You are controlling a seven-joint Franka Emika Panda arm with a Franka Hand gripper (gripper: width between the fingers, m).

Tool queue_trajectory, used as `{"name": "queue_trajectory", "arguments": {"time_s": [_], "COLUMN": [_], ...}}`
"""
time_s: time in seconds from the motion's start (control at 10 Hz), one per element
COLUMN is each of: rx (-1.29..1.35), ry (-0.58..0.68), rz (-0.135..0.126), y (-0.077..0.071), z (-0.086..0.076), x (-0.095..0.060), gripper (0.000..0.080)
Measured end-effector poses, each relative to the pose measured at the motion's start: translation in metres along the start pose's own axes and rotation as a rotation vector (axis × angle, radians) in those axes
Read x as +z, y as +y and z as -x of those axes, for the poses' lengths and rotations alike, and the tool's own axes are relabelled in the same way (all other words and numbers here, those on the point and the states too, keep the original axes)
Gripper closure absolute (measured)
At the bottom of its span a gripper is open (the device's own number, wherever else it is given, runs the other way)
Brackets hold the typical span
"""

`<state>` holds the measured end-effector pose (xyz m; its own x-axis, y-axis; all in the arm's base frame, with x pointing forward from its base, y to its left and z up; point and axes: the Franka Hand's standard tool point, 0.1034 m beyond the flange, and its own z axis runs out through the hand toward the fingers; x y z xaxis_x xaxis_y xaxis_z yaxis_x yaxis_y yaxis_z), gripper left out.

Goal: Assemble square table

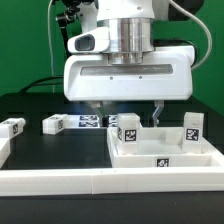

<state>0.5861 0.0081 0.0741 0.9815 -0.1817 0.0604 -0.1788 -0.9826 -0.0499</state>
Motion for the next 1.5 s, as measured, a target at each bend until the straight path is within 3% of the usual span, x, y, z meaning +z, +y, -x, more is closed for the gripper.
{"name": "queue_trajectory", "arguments": {"time_s": [0.3,0.5,0.6,0.7,1.0,1.5], "rx": [-0.157,-0.154,-0.146,-0.132,0.044,0.471], "ry": [0.000,-0.001,-0.002,-0.002,0.000,0.008], "rz": [0.009,0.010,0.010,0.010,0.003,0.037], "y": [0.001,0.001,0.001,0.001,0.003,0.028], "z": [0.000,0.000,0.000,0.000,-0.001,-0.003], "x": [0.000,0.001,0.001,0.001,0.001,-0.002], "gripper": [0.0150,0.0374,0.0374,0.0511,0.0511,0.0508]}}
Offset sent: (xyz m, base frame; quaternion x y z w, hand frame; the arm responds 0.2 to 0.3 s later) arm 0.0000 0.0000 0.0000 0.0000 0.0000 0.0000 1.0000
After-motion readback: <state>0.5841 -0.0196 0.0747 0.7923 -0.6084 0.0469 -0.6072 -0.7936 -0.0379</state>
